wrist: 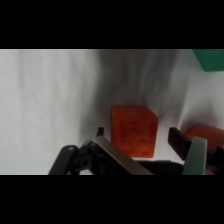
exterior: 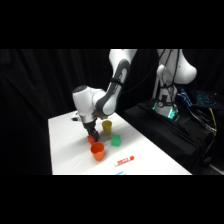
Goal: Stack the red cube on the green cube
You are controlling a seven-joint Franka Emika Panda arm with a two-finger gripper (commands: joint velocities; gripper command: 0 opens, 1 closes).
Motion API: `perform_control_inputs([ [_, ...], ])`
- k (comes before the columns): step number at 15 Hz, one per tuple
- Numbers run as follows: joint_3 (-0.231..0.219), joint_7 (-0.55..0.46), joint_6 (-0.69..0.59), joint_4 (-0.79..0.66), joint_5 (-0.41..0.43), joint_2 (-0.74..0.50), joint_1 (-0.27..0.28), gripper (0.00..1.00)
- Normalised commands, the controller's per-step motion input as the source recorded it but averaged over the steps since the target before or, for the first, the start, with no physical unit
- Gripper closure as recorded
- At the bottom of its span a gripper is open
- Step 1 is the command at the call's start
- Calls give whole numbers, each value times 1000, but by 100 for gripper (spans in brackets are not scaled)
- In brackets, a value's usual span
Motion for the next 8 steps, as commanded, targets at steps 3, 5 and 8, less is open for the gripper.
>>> perform_control_inputs([
  [3, 77, -174, 126, 115, 88, 128, -90, 0],
  [5, 78, -171, 113, 99, 86, 106, -95, 0],
  [8, 66, -147, 127, 63, 70, 58, -78, 35],
])
